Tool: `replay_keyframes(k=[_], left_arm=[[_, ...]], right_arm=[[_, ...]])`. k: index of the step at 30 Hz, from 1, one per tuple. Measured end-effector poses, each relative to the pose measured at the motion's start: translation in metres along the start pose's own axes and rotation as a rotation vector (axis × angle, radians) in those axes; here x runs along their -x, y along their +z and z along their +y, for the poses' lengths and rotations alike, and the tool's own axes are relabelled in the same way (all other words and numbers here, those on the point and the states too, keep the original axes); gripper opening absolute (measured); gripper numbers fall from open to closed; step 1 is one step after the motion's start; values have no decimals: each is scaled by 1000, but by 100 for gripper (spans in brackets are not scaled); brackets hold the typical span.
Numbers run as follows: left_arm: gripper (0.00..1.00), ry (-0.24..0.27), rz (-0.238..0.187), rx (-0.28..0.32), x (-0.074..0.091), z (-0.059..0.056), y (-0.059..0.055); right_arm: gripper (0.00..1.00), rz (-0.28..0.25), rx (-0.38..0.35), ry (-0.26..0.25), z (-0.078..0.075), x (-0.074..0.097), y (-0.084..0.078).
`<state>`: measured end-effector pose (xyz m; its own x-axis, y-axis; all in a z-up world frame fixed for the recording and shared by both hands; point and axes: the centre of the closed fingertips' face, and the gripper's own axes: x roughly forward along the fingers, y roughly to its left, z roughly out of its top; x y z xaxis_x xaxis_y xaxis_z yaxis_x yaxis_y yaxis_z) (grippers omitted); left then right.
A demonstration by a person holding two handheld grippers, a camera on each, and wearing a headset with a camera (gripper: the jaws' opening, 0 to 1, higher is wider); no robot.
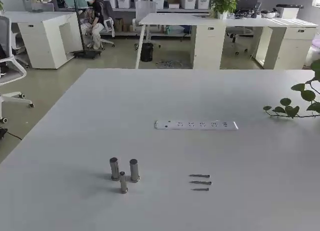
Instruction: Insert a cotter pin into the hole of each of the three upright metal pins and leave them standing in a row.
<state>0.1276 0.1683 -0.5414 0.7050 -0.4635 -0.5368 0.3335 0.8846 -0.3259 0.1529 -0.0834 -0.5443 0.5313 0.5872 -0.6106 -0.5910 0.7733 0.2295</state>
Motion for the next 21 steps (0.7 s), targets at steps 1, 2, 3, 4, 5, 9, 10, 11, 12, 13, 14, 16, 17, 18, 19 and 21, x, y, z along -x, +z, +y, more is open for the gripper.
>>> replay_keyframes(k=[1,2,3,4,5,9,10,11,12,13,14,16,17,18,19,21], left_arm=[[99,-1,1,2,0,0,0],[99,-3,2,4,0,-1,0],[99,-6,5,6,0,-2,0],[99,-8,6,5,0,-2,0],[99,-7,8,3,0,-2,-1],[99,-7,25,4,0,-3,-4],[99,-6,25,2,0,-3,-4],[99,-7,26,1,0,-3,-4],[98,-9,26,3,0,-3,-4],[97,-10,25,4,0,-3,-4],[97,-9,23,2,0,-3,-4],[97,-9,22,0,0,-3,-4],[97,-10,23,2,0,-3,-4],[97,-12,24,3,0,-4,-4],[97,-12,25,3,0,-4,-4],[97,-12,27,3,0,-3,-5]], right_arm=[[93,1,2,1,0,0,0],[93,1,5,1,0,0,1],[93,0,5,1,0,0,1],[93,0,5,2,0,0,1],[93,-1,6,3,0,0,1],[93,-1,5,0,-1,1,1],[93,-2,4,-1,-2,1,1],[93,-2,3,-1,-2,1,1],[93,-2,3,-1,-2,1,1],[93,-2,4,-2,-2,1,1],[93,-2,5,-2,-2,1,1],[92,-2,5,-2,-2,2,1],[92,-2,4,-2,-2,2,1],[92,-1,3,-2,-2,2,1],[92,-1,2,-2,-1,2,1],[92,-1,2,-2,-1,1,0]])
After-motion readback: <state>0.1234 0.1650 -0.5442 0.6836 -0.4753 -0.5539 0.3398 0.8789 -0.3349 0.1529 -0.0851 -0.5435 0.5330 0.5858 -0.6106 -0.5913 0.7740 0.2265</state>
